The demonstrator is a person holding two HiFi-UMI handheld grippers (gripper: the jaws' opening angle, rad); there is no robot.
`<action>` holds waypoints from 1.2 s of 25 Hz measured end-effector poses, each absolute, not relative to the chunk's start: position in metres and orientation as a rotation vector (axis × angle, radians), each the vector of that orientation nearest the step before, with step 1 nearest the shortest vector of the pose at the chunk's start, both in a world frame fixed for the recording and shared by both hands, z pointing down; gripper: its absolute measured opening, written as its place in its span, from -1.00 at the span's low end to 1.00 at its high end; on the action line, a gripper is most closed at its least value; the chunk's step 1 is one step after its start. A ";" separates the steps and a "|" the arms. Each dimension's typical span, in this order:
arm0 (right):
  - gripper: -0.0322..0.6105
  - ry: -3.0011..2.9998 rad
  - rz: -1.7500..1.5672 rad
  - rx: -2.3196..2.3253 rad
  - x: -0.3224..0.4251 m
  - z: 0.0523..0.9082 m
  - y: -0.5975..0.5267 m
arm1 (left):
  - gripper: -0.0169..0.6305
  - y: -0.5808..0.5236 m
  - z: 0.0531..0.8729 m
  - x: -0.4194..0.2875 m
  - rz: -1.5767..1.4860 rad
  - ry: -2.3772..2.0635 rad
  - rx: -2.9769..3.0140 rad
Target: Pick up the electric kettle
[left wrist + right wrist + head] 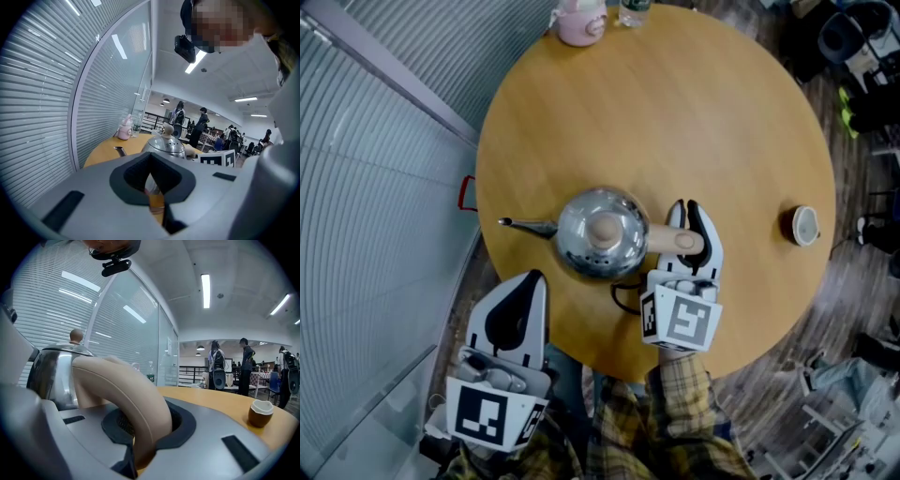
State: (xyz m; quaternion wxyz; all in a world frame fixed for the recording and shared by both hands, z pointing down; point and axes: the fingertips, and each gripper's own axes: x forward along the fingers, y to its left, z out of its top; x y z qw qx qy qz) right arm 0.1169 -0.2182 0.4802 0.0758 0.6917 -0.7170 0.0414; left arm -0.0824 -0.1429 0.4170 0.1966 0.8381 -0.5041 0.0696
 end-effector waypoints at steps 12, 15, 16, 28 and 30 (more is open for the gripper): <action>-0.68 -2.128 0.099 2.162 0.138 0.440 -0.236 | -0.94 -0.160 0.390 -0.087 0.154 -1.430 2.365; -0.68 -2.133 0.082 2.156 0.139 0.425 -0.237 | -0.94 -0.164 0.376 -0.084 0.134 -1.434 2.382; -0.68 -2.137 0.077 2.154 0.139 0.419 -0.237 | -0.94 -0.165 0.372 -0.083 0.128 -1.435 2.387; -0.68 -2.187 0.068 2.190 0.147 0.350 -0.227 | -0.94 -0.171 0.320 -0.083 0.035 -1.447 2.443; -0.68 -2.199 0.063 2.197 0.151 0.333 -0.224 | -0.94 -0.173 0.312 -0.083 0.022 -1.451 2.453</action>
